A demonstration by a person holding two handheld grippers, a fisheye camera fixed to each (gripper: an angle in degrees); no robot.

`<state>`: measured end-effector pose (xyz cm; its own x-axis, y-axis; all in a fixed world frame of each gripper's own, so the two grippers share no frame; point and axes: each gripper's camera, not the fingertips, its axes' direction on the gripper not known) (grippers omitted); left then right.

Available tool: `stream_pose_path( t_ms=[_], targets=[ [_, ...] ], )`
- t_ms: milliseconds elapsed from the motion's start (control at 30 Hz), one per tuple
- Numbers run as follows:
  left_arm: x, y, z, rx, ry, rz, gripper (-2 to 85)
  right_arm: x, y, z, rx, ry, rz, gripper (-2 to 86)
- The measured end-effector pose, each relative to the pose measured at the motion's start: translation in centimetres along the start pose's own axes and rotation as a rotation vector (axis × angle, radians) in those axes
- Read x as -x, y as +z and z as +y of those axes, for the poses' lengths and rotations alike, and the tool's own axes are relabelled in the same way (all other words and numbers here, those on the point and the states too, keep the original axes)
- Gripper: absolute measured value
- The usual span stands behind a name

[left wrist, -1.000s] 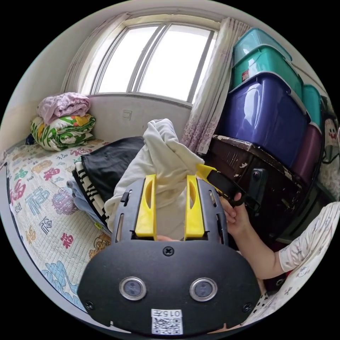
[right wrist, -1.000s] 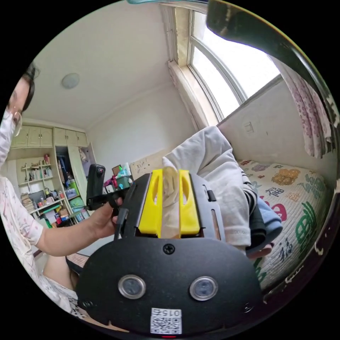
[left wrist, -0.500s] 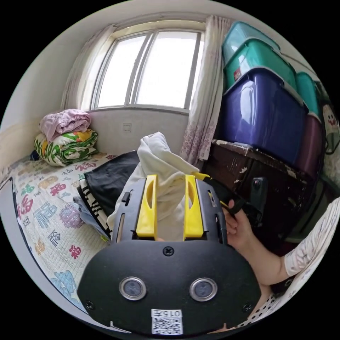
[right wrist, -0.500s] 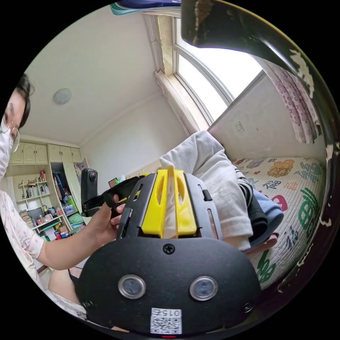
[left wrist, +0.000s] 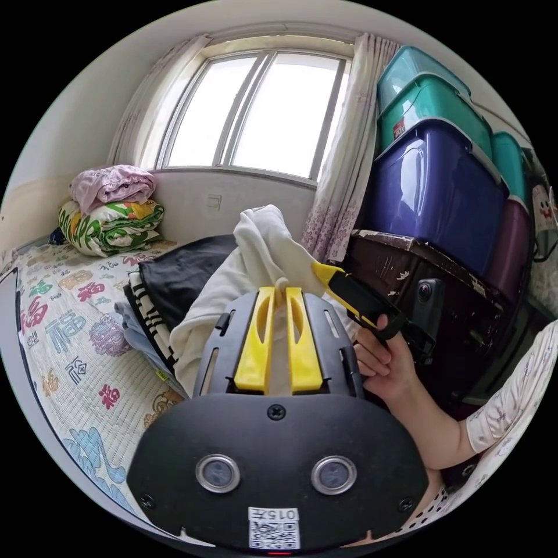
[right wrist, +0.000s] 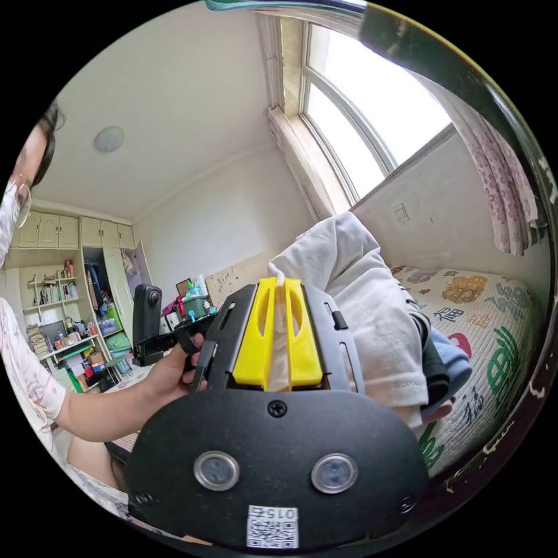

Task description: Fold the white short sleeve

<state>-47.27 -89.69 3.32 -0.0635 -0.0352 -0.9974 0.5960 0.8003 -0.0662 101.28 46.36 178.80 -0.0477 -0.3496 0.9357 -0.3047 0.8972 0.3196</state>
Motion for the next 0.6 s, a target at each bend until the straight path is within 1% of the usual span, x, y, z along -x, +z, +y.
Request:
stream_pose_path(
  t_ms=[67,167,233,300,333,367,400,467,500,567,600],
  targets=[
    [-0.2,-3.4,3.2,-0.078,-0.033,-0.036,0.8,-0.2,0.8,1.3,0.015,-0.044,0.017,1.6],
    [-0.4,-7.3,6.0,-0.14,-0.073,-0.086,0.4,0.6,2.3,2.7,0.065,-0.098,0.064,1.0],
    [-0.2,-12.7,8.0,-0.21,-0.147,-0.138,0.0,1.1,1.5,2.9,0.031,-0.111,0.087,0.8],
    [0.2,-18.0,9.2,-0.278,-0.201,-0.151,-0.1,2.1,-1.2,2.3,-0.049,-0.136,0.097,0.6],
    [0.0,-22.2,10.2,-0.341,-0.218,-0.17,-0.2,2.5,-2.0,2.1,-0.076,-0.138,0.103,0.6],
    [-0.2,-24.4,10.7,-0.367,-0.22,-0.181,-0.2,3.1,-3.9,1.6,-0.142,-0.133,0.105,0.5],
    [-0.8,-28.8,11.6,-0.404,-0.206,-0.205,-0.3,3.7,-5.9,1.0,-0.204,-0.122,0.095,0.5],
    [-2.9,-38.1,14.5,-0.453,-0.145,-0.262,-0.3,4.5,-8.0,0.1,-0.249,-0.119,0.088,0.4],
    [-3.6,-40.5,15.5,-0.471,-0.13,-0.282,-0.3,5.2,-7.9,-0.5,-0.215,-0.139,0.105,0.4],
    [-6.1,-50.5,20.3,-0.527,-0.105,-0.375,-0.4,6.3,-6.5,-0.3,-0.168,-0.182,0.117,0.4],
    [-6.6,-53.0,21.7,-0.535,-0.107,-0.395,-0.4,7.0,-5.0,0.4,-0.108,-0.194,0.095,0.4]
  ],
)
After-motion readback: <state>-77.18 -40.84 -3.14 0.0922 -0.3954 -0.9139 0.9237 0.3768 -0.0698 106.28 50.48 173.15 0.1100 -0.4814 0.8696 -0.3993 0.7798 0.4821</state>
